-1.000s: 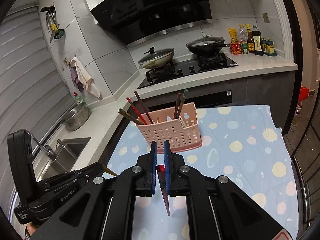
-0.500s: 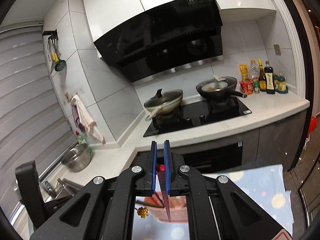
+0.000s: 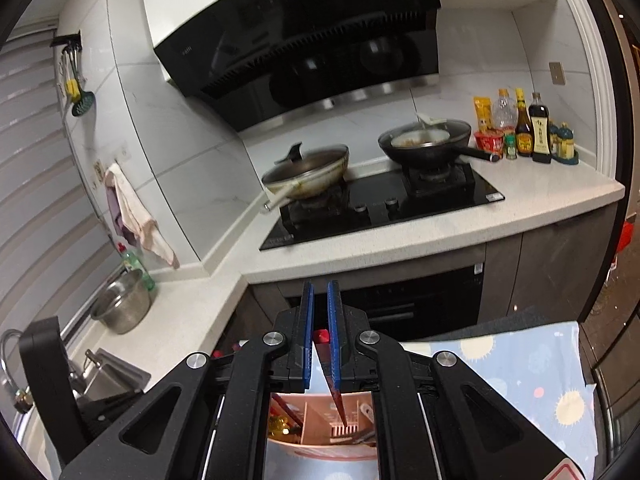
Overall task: Organize utensils
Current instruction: 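Carry the gold spoon and red chopstick above the pink holder, then open both tools to drop the spoon and chopstick into the holder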
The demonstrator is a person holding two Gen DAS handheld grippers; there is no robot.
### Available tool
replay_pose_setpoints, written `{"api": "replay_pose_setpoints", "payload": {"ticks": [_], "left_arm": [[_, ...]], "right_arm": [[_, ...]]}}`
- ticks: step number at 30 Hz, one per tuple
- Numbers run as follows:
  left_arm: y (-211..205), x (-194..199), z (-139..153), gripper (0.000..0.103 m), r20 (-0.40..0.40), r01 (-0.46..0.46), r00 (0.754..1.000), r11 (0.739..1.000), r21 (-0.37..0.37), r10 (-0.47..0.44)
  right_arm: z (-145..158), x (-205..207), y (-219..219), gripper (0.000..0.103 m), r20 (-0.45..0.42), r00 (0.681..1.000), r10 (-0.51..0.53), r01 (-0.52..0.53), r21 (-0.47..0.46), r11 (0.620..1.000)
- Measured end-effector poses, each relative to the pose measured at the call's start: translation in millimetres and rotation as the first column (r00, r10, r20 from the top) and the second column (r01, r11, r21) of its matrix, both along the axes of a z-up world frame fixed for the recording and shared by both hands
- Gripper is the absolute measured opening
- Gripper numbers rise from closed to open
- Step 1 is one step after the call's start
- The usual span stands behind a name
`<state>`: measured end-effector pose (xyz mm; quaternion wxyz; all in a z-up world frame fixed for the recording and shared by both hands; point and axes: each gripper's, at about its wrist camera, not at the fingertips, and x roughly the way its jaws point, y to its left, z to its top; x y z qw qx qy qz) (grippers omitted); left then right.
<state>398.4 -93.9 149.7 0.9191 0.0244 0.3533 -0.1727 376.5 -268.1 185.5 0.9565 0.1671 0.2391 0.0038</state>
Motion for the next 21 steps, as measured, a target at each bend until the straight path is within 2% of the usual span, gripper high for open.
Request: {"api": "replay_pose_setpoints", "payload": {"ticks": [8,9,13,16,21], "left_arm": [[-6,-1,-10,0.002,0.004,-0.003,1.0,1.0,0.025,0.003],[-7,-3,-10,0.004,0.008,-0.009,1.0,0.999,0.034,0.008],[-6,-6,-8,0.03,0.03,-0.033,0.999,0.999,0.041,0.032],[-4,-11,-5,0.034,0.042,-0.041,0.998,0.998,0.041,0.04],[-3,-22,-1,0.035,0.053,-0.046,0.998,0.998,0.047,0.043]], "right_arm": [[-23,0,0,0.007,-0.041,0.999,0.008,-0.008,0.003,1.0],[-23,-1,0,0.012,-0.042,0.999,0.008,-0.008,0.008,1.0],[-21,-8,2,0.02,-0.032,0.999,0.004,-0.005,-0.012,1.0],[-17,-17,5,0.029,-0.024,1.0,0.001,-0.002,-0.033,0.999],[-15,-32,6,0.03,-0.027,1.0,0.002,-0.003,-0.03,1.0]]}}
